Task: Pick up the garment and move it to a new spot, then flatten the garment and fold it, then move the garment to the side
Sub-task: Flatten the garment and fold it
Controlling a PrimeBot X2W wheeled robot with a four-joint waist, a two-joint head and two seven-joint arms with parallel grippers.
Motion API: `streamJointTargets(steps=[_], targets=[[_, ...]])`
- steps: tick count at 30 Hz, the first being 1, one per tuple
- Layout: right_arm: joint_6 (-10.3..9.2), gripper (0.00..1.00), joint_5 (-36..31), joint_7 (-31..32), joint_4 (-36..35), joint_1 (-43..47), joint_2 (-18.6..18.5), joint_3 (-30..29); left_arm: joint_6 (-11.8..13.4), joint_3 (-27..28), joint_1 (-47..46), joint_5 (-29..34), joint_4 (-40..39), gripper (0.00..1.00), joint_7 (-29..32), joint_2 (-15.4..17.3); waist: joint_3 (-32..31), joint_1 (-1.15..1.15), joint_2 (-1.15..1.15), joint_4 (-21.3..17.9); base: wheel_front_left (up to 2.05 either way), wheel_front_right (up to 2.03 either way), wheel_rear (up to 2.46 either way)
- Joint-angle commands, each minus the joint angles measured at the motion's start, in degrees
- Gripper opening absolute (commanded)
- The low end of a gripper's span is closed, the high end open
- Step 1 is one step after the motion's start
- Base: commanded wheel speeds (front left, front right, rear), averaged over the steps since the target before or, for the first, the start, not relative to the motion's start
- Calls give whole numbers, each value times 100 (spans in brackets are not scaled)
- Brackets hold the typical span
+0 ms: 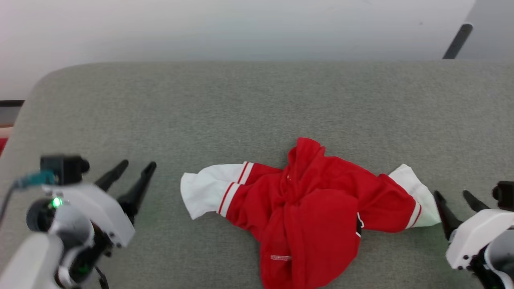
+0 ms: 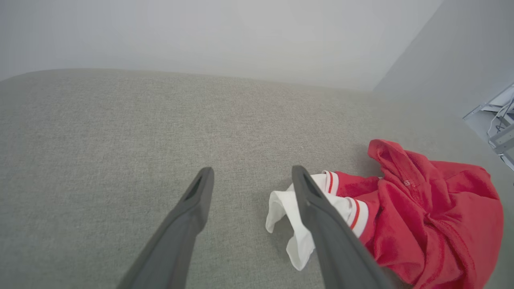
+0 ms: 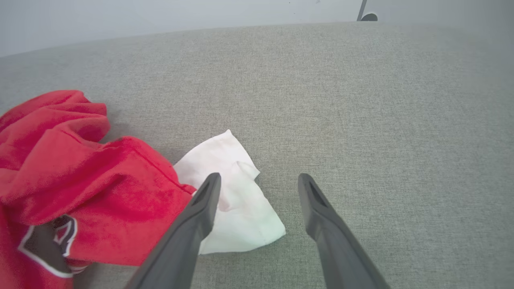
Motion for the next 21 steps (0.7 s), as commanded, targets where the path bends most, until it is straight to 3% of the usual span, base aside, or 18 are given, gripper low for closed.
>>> streamJointTargets(steps=[1,11,21], targets=[[-2,100,-7,-39,-27,-29,30,27,17,4,-87,-60,2,100,76,24,41,0,0,-73,0,0,0],[-2,100,59,-207,-148,4,219,212,319,-459,-949,-480,135,100,2155,293,243,0,0,-399,0,0,0],[-2,100,37,-330,-75,11,315,270,651,-778,-1297,-576,829,100,3160,276,489,0,0,-633,0,0,0]])
